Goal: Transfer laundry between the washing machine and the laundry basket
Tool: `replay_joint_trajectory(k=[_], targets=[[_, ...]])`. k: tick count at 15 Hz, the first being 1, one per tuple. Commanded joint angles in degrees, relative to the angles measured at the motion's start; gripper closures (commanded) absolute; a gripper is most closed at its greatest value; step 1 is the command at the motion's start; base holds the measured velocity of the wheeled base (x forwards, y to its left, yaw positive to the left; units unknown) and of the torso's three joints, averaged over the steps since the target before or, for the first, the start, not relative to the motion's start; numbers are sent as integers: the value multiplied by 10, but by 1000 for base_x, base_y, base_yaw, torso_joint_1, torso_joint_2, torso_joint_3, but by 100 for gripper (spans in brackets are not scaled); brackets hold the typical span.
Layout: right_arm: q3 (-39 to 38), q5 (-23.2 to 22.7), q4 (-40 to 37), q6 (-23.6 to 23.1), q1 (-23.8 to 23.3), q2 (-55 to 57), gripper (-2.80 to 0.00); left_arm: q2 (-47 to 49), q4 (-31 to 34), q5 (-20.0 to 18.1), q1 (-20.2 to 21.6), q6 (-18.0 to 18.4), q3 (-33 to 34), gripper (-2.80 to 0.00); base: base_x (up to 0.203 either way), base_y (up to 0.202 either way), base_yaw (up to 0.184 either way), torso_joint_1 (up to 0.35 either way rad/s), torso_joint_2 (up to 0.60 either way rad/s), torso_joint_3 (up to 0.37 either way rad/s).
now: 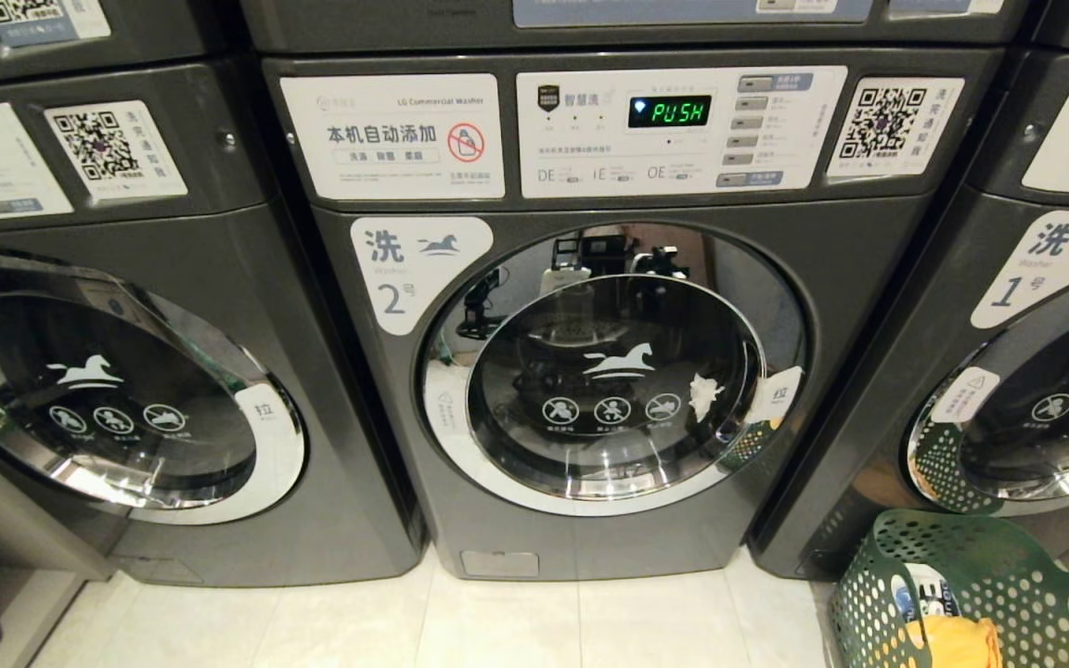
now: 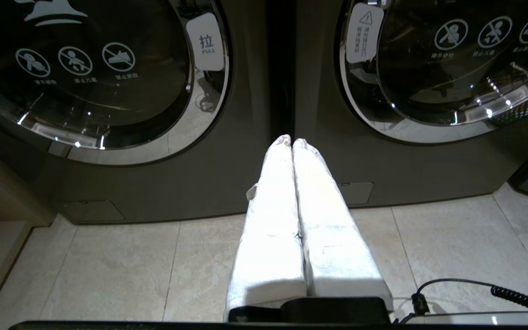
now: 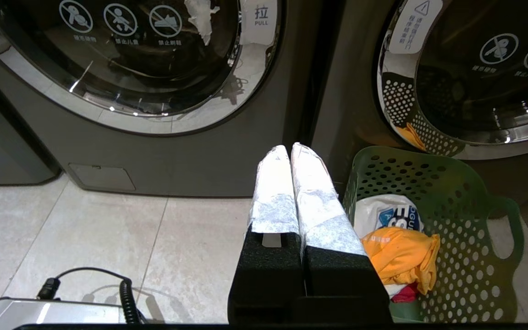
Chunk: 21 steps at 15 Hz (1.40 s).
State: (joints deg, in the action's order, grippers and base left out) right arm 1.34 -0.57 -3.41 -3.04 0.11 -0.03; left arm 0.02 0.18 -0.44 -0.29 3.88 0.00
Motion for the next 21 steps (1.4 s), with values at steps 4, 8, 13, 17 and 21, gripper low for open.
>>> replay_joint_trajectory(k=[4, 8, 13, 17, 21], targets=[[0, 0, 0, 0, 0, 1, 0, 0, 0, 1, -1, -1, 0, 0, 0, 0, 0, 158, -476, -319], [0, 0, 0, 0, 0, 1, 0, -1, 0, 1, -1, 0, 0, 0, 0, 0, 0, 183, -476, -301], [1, 0, 0, 0, 1, 1, 0, -1, 0, 0, -1, 0, 0, 0, 0, 0, 0, 203, -496, -298], [-1, 0, 0, -1, 0, 1, 0, -1, -1, -1, -1, 0, 0, 0, 0, 0, 0, 77, -177, -104], [-6, 0, 17, -4, 1, 1, 0, -1, -2, -1, -1, 0, 0, 0, 0, 0, 0, 5, -9, -6]])
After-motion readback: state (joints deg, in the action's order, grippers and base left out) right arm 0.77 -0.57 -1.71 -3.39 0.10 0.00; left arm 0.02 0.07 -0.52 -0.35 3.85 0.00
